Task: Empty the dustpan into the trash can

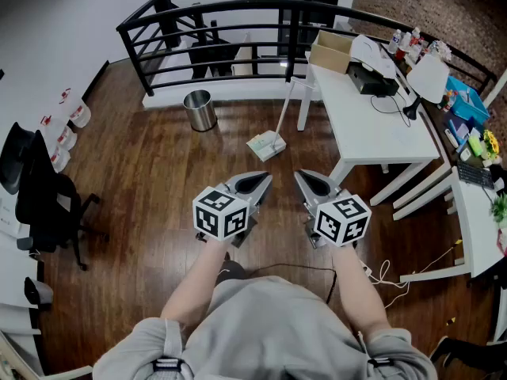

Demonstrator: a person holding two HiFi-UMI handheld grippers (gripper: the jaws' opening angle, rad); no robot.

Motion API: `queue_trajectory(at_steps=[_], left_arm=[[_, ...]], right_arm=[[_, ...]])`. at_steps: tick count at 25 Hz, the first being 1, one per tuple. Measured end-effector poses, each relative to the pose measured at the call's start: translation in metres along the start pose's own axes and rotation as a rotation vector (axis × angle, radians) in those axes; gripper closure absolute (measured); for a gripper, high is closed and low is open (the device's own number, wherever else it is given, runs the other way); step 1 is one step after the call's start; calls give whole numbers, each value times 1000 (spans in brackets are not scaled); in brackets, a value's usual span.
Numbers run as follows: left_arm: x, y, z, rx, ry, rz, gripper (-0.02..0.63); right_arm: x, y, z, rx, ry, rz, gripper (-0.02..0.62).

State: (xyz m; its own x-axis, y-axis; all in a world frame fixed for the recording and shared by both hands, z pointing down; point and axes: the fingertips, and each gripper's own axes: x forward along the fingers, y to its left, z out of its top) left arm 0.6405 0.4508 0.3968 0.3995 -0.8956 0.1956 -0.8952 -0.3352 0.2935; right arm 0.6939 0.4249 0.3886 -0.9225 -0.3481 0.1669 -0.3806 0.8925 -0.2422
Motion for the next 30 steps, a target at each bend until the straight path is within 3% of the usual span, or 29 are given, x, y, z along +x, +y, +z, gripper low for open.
queue_trajectory(at_steps=[7,14,22,30], left_arm=[[16,41,9,-14,2,-7,601],[38,123,31,-2,15,-36,601],[55,228,77,21,38,-136,601],[73,302,93,18,87,-218,601]], right_arm=[[35,-26,9,28,-14,-23,597],[111,-49,16,44,-1,-72,597],[215,-76,49,45,-6,-201,597],[279,-92,64,39,1,-291,597]])
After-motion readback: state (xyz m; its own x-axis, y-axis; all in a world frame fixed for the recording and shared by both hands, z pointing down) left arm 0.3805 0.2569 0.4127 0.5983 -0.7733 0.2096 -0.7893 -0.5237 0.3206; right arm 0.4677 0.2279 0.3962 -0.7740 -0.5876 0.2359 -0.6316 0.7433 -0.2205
